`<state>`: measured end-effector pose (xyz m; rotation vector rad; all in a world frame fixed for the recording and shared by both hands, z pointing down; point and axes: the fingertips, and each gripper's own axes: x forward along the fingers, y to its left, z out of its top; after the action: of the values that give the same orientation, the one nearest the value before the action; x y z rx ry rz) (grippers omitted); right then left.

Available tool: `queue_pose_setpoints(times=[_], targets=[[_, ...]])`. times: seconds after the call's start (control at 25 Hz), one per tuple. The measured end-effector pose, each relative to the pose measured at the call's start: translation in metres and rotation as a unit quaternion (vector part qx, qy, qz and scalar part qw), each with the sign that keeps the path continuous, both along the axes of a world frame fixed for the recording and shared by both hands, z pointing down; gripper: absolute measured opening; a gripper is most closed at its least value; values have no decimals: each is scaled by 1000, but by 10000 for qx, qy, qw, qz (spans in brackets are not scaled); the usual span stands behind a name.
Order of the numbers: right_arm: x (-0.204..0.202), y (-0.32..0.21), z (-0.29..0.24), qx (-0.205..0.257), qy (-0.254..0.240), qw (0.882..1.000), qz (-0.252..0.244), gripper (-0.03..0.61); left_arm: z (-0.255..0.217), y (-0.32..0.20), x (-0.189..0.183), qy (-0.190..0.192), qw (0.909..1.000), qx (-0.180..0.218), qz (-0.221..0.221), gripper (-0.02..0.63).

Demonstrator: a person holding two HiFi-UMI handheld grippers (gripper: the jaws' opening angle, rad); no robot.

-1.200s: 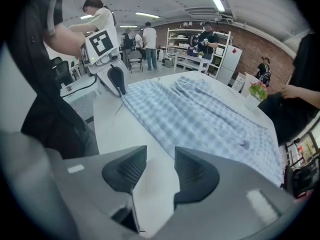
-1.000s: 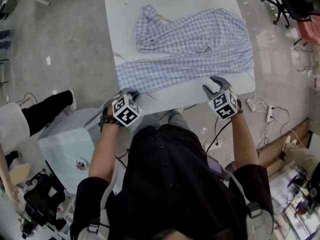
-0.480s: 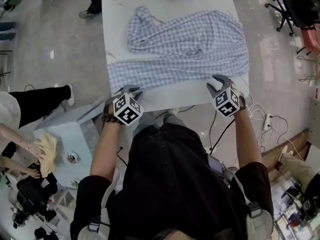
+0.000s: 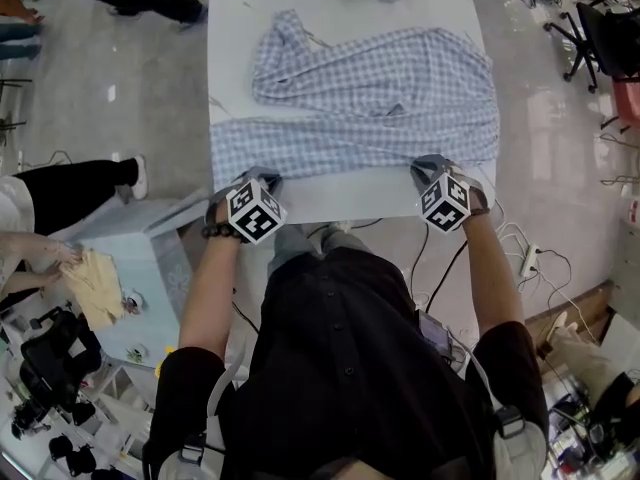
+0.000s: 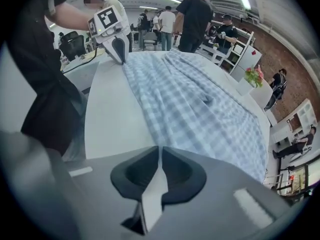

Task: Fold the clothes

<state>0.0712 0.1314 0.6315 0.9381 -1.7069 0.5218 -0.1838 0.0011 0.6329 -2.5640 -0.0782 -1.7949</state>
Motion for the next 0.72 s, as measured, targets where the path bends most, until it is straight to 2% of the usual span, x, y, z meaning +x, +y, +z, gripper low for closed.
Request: queue_pose_setpoints(times=[0.08, 0.36, 0.72], targets=[[-4, 3, 0, -41, -46, 10000, -69, 8, 0, 4, -4, -97, 9999, -108, 33, 20], [-28, 31, -2, -181, -231, 9993, -235, 7, -5, 20, -26, -274, 9993, -193, 152, 18], [-47, 69, -1, -430, -317, 9985, -86, 8, -2, 43, -46, -397, 9981, -349, 312, 20]])
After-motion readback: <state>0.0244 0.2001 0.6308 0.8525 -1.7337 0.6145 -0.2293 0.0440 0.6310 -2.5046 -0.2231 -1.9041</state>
